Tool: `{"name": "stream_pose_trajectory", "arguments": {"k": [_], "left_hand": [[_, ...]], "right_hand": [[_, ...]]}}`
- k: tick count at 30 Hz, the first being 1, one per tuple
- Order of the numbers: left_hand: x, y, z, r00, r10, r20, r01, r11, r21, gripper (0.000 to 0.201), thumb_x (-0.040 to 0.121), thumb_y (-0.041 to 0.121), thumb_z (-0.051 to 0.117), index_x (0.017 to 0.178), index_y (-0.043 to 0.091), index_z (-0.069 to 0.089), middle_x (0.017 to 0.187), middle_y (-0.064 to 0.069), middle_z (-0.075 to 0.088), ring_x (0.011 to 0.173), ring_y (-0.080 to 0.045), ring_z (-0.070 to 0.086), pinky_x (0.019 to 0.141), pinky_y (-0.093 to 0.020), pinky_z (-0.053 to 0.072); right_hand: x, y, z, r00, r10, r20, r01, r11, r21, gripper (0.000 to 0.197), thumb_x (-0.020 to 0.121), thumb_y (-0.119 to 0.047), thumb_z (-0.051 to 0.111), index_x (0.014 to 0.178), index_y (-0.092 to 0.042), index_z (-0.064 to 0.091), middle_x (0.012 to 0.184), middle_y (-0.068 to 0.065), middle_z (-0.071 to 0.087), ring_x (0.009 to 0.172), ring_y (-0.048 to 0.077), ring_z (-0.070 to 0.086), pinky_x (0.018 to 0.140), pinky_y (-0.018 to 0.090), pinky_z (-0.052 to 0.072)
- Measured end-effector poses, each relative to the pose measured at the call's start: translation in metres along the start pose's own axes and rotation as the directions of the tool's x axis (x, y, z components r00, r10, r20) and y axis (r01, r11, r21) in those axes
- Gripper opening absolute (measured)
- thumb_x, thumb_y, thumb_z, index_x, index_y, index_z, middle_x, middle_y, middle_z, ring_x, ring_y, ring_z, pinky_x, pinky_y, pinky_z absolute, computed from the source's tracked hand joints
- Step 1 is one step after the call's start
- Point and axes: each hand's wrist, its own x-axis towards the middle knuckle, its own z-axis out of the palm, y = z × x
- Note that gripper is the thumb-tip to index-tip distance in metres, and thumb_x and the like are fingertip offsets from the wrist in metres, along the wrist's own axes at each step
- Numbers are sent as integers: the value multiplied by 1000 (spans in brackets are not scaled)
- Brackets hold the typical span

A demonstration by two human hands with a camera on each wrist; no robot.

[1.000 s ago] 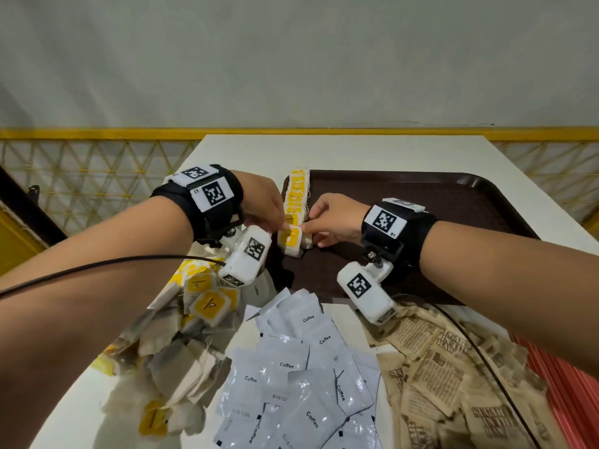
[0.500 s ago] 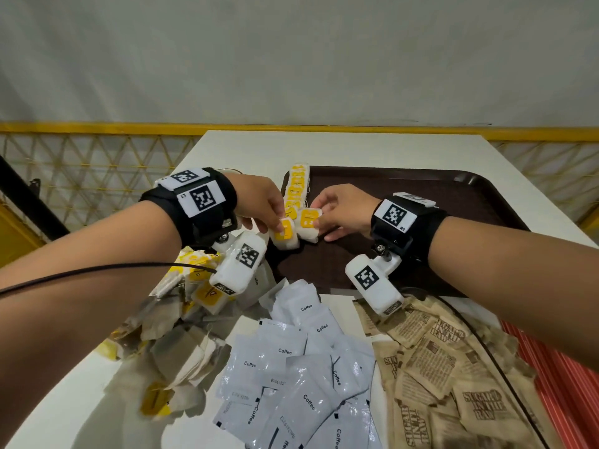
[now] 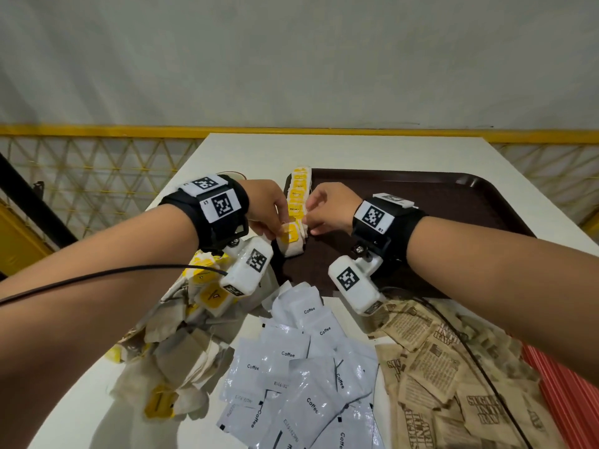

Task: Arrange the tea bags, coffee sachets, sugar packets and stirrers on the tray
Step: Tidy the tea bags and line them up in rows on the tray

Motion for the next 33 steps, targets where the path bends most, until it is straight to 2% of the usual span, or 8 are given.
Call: {"name": "stream_pose_trajectory", "arguments": {"k": [3,7,11,16,20,24,29,33], "left_hand": [[7,-2,-4,993,6,-118,-9,1000,-26,6,81,2,70,87,3,68,76,-11,71,51,-5,64,49,-16,53],[17,-2,-13,982,-19,-187,6,998,-69,6,84,3,67,88,3,71,82,-13,72,63,-12,67,54,-17,55],[23,2,-12,988,-48,-148,46,999,-14,11,83,5,70,93,2,72,74,-8,69,48,-3,61,51,-14,53],[27,4,-5,989,-51,-142,57,998,37,19,83,9,70,101,3,70,84,-12,68,66,-16,60,63,-25,54],[28,6,-5,979,-81,-188,89,995,34,20,84,11,69,99,-2,69,80,-13,67,67,-20,60,70,-31,55],[25,5,-6,984,-91,-156,101,993,57,21,84,12,69,98,-4,70,94,-18,71,75,-22,61,77,-36,56],[19,2,-7,992,-102,-74,109,989,102,20,84,14,70,98,0,70,77,-5,66,65,-14,59,63,-26,53],[19,0,-6,992,-121,-26,124,978,168,15,86,18,66,97,9,70,91,-4,68,72,-12,61,69,-28,53]], "right_hand": [[-4,5,-7,1000,-20,-14,19,999,-42,22,81,3,69,74,-10,53,70,7,56,65,17,60,66,32,57],[-7,9,-3,999,-16,47,20,997,-72,20,81,1,71,68,-8,58,78,14,63,74,22,62,72,33,58],[-5,11,3,998,-5,67,12,995,-102,10,79,3,71,74,-4,67,74,11,63,68,19,61,67,26,58],[-5,10,2,998,24,59,-20,997,-76,17,80,9,67,97,6,69,73,8,61,64,16,59,68,25,57],[-8,11,3,999,15,43,-13,998,-60,14,78,11,67,90,3,69,73,10,62,64,18,61,68,27,58],[-7,13,2,998,8,63,-4,998,-63,21,79,12,65,70,-8,64,71,10,61,64,18,61,71,30,58],[-8,17,2,995,-2,101,15,991,-131,19,80,12,61,91,1,72,76,8,63,73,17,61,74,28,57],[-6,18,3,996,-16,88,31,984,-177,19,77,9,65,83,-7,73,76,7,65,78,20,62,85,38,57]]}}
